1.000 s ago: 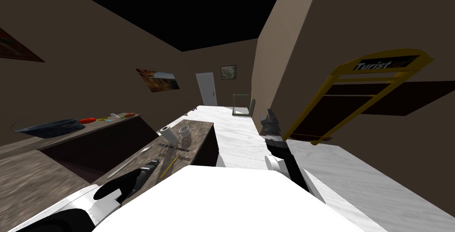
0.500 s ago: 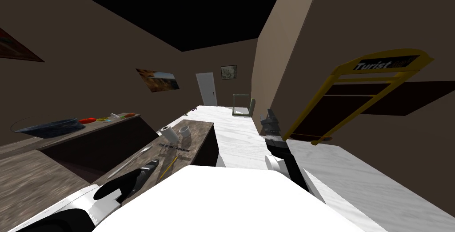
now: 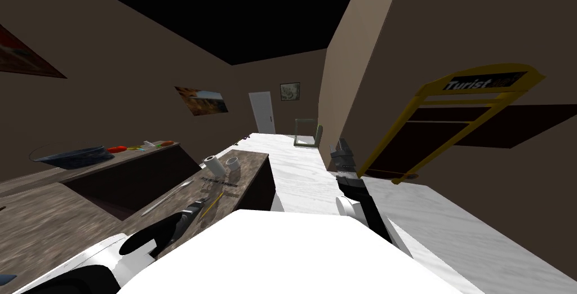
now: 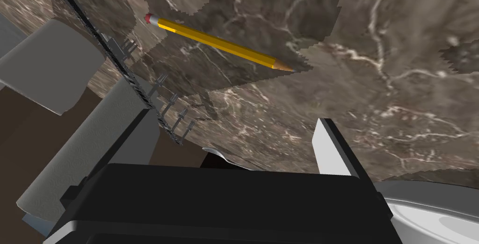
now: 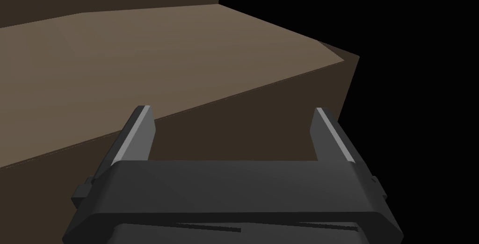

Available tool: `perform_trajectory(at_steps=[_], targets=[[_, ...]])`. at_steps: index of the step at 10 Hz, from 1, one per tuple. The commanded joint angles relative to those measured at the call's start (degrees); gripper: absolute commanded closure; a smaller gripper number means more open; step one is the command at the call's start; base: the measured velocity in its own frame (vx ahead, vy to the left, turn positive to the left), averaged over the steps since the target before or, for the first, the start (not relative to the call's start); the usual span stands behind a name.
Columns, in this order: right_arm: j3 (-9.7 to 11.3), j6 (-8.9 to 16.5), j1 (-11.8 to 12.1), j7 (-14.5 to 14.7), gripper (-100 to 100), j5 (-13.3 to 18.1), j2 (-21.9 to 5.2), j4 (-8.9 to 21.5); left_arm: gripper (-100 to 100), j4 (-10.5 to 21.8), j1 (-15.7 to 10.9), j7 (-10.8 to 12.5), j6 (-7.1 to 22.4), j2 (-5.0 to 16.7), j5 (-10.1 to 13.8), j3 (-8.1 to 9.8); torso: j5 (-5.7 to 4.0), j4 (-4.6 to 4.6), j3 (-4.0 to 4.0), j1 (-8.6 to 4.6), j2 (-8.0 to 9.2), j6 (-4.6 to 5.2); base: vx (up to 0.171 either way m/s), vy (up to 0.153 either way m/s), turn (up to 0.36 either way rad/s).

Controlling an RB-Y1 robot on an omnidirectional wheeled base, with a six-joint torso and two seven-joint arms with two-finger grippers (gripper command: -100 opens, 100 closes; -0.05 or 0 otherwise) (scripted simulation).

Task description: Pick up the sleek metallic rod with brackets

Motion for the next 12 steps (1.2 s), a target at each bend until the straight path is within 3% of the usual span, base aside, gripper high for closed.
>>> perform_trajectory(at_steps=[1, 6, 9, 12], targets=[[0.0, 0.0, 0.0, 0.0, 0, 0.0, 0.0, 0.0, -100, -0.4, 0.1, -0.1, 0.3, -0.1, -0.2, 0.07, 0.00, 0.00, 0.00, 0.00, 0.00, 0.00, 0.008, -0.015, 0.045], [0.0, 0.0, 0.0, 0.0, 0, 0.0, 0.0, 0.0, -100, -1.4, 0.4, -0.2, 0.9, -0.3, -0.7, 0.14, 0.08, -0.02, -0.06, 0.28, -0.09, 0.00, 0.000, -0.014, 0.008], [0.0, 0.0, 0.0, 0.0, 0, 0.0, 0.0, 0.0, -100, 1.1, 0.5, 1.2, 1.1, 1.2, 1.6, 0.55, 0.03, -0.17, -0.42, 0.06, -0.72, 0.02, 0.175, -0.040, -0.011], [0.0, 0.0, 0.0, 0.0, 0, 0.0, 0.0, 0.0, -100, 3.4, 0.3, 2.4, 0.5, 2.3, 3.7, 0.87, 0.17, -0.23, -0.56, 0.65, -0.95, 0.03, 0.222, 0.090, -0.083]])
